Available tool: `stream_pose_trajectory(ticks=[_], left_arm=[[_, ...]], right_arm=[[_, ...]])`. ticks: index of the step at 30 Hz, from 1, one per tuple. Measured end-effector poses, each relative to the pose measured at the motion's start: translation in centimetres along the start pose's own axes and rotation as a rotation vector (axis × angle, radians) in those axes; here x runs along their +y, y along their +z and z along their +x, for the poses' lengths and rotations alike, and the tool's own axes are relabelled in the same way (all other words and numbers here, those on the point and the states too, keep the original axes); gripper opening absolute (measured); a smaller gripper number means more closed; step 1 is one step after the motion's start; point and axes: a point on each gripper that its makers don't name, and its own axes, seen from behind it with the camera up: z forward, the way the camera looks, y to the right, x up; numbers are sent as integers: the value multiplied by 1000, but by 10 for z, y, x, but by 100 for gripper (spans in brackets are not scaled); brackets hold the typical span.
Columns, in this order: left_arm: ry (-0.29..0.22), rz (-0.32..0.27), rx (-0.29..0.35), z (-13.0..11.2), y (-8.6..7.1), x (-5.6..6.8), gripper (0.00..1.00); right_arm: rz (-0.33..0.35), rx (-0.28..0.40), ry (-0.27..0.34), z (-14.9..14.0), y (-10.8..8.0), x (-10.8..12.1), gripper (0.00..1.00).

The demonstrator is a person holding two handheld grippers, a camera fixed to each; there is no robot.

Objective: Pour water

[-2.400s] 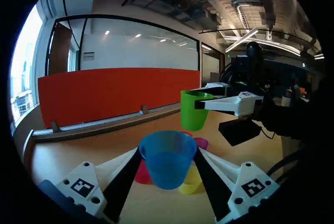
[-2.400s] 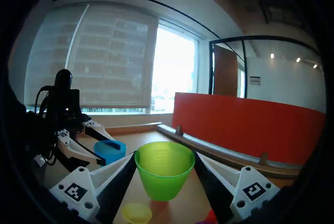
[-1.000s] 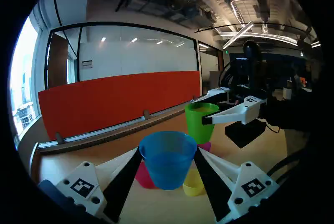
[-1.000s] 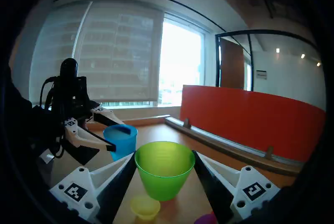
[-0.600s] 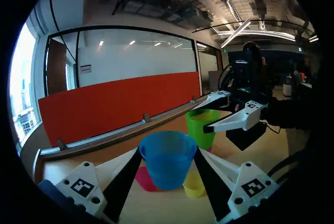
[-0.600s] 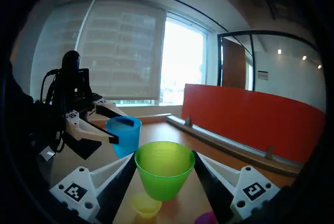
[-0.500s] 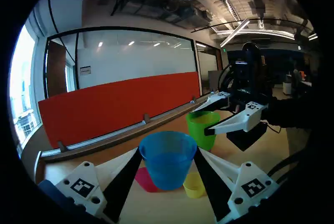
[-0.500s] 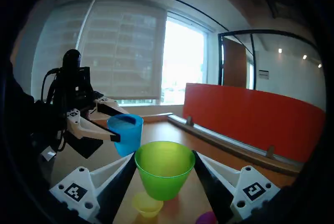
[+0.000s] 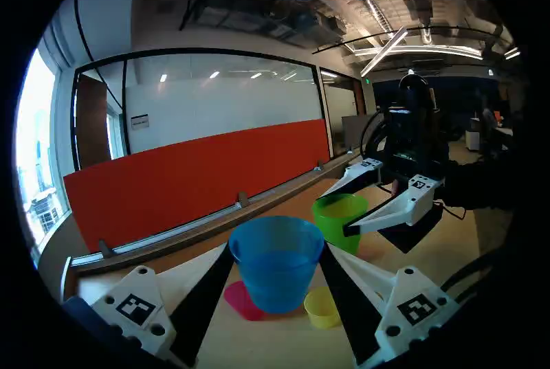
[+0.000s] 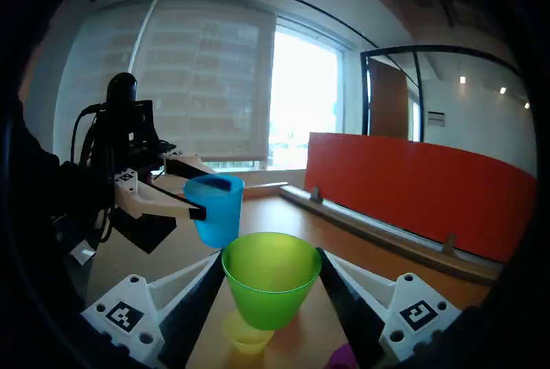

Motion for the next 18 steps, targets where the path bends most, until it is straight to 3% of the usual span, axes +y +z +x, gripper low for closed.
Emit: stream_pose_trajectory(ticks=[18], left_arm=[[60,13,18,10,0,-4,86]], right_arm=[[44,-33,5,-19,0,-19,95]])
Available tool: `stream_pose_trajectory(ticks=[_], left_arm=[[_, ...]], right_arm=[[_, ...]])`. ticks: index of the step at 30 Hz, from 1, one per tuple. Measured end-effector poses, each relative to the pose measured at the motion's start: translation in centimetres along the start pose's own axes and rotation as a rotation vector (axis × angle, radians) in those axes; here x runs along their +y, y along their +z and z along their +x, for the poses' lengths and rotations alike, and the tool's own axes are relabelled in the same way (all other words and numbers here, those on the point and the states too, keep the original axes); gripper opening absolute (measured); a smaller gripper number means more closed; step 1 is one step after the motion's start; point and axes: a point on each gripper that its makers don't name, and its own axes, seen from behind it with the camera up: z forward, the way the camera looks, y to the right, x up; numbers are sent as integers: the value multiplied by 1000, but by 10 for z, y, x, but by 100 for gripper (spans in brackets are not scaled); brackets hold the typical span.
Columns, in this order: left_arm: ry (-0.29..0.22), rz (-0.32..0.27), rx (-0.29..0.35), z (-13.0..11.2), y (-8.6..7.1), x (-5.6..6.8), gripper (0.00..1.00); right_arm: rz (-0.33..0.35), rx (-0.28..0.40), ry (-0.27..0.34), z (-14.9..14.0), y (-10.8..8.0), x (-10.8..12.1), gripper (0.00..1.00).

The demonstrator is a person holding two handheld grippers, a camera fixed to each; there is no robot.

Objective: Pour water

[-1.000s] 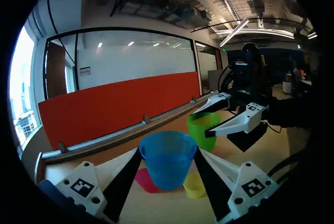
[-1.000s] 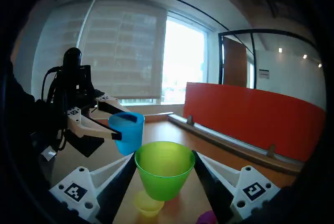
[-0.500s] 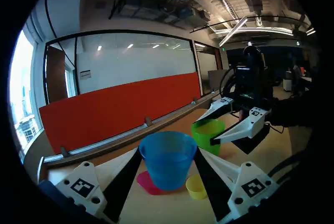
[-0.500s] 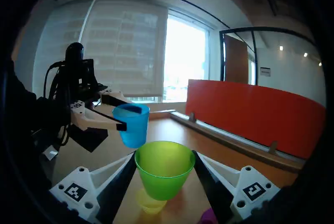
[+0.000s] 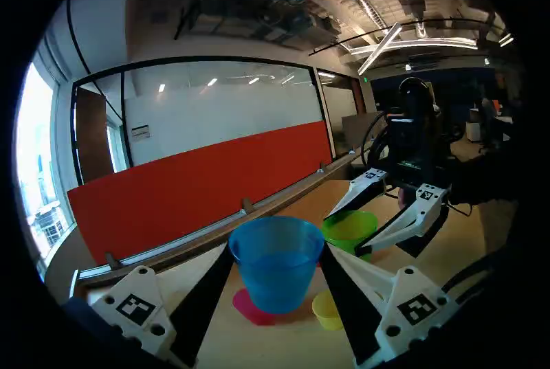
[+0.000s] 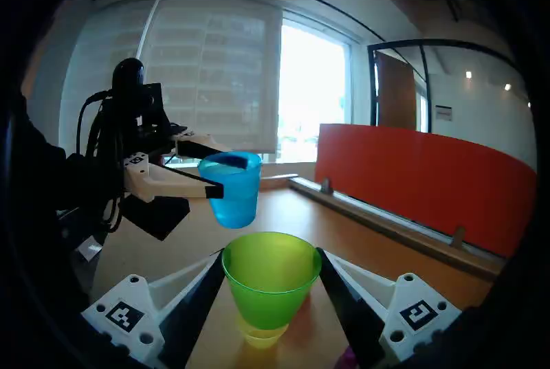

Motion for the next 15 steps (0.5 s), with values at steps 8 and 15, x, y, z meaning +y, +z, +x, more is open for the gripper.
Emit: stream_pose_trajectory(ticks=[8,15], left_arm=[[32,5,1,4,0,1,86],[66,9,3,8,1,2,86]], right_arm=[[13,-9,5,-5,0,-7,95],[26,-16,7,-9,-1,-13,95]])
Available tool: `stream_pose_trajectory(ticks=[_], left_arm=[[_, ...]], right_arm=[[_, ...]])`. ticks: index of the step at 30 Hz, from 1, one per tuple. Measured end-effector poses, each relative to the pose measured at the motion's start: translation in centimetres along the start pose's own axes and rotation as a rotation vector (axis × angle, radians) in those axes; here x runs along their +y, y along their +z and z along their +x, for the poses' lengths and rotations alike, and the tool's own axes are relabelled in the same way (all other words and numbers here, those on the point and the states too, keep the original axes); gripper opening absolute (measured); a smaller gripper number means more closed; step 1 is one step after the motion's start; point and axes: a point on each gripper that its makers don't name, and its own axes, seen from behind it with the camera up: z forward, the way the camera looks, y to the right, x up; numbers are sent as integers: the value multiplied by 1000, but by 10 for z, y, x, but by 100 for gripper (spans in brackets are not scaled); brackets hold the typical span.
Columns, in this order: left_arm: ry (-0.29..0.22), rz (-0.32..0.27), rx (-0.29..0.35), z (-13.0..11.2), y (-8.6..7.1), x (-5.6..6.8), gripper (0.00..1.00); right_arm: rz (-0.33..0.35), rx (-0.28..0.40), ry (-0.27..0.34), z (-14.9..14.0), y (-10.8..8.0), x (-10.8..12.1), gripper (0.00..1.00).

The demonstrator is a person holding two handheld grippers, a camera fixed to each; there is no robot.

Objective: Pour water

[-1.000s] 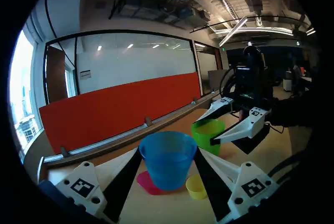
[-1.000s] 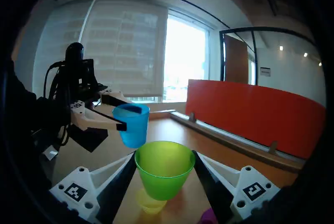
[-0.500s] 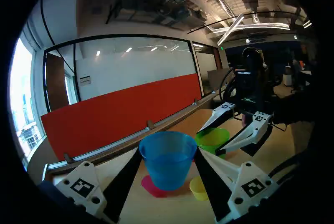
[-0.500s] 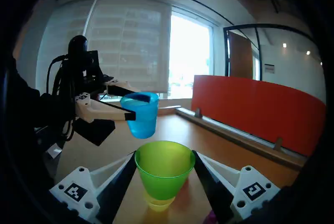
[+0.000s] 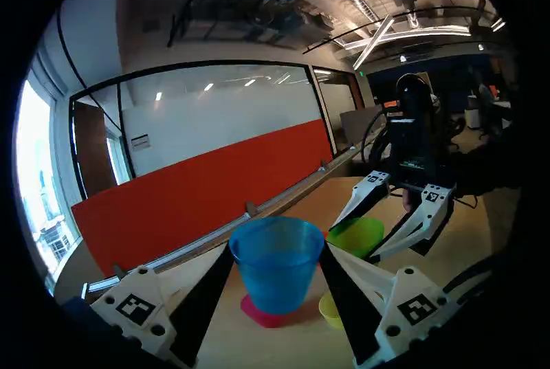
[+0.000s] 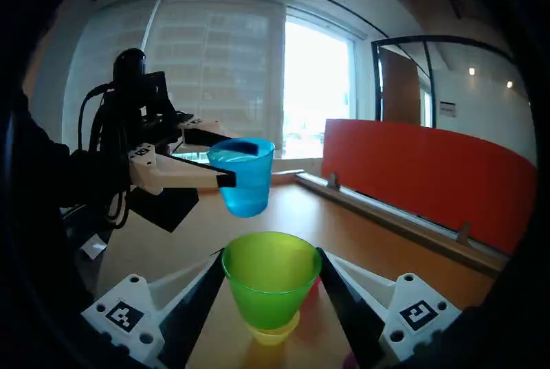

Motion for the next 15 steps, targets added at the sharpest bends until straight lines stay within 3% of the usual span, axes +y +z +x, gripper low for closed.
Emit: stream_pose_trajectory(ticks=[15], left_arm=[[56,11,9,10,2,-2,86]], right_arm=[[28,-9,8,-7,2,-12,95]])
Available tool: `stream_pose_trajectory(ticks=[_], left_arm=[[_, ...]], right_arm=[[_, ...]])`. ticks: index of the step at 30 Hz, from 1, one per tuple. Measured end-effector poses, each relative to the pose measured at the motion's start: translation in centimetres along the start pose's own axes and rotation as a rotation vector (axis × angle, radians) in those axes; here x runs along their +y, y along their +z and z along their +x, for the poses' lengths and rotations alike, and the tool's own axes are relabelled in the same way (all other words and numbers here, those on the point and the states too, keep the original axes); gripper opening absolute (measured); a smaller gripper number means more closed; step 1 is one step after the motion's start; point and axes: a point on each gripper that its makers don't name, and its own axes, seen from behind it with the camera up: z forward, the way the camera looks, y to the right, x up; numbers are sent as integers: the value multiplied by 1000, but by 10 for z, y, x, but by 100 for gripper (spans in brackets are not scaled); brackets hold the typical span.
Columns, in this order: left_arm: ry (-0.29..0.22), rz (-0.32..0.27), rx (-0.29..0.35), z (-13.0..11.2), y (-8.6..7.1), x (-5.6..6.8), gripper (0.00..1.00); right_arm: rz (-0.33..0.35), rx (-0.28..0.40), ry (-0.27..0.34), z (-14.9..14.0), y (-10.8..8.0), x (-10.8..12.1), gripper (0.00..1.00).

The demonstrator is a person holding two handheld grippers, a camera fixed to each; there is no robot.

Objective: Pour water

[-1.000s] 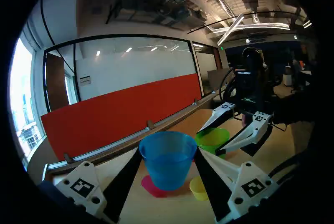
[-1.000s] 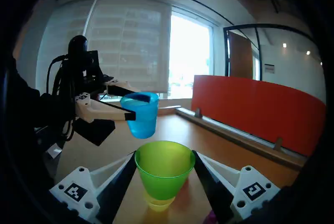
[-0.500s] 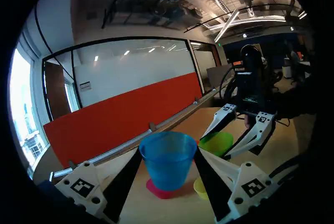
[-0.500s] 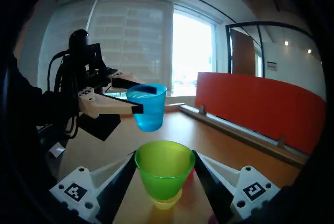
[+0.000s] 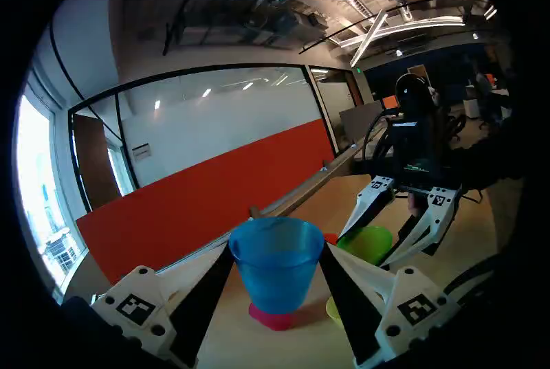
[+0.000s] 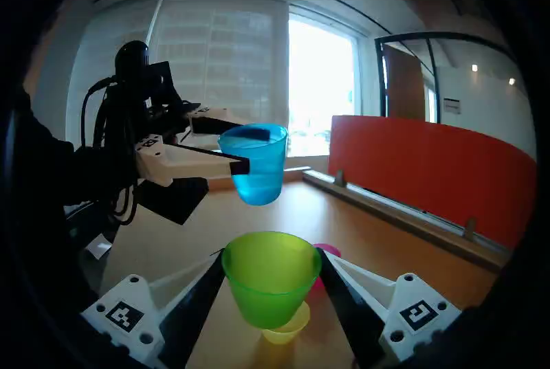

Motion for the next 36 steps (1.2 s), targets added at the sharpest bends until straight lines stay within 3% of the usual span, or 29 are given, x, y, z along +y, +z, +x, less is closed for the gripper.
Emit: stream_pose_trajectory(ticks=[18,36], left_arm=[[61,7,11,9,5,2,86],[165,3,26,18,5,8,86]], right_arm=[[23,-8,8,-6,0,-10,95],[37,-11,20,-10,1,-15,95]])
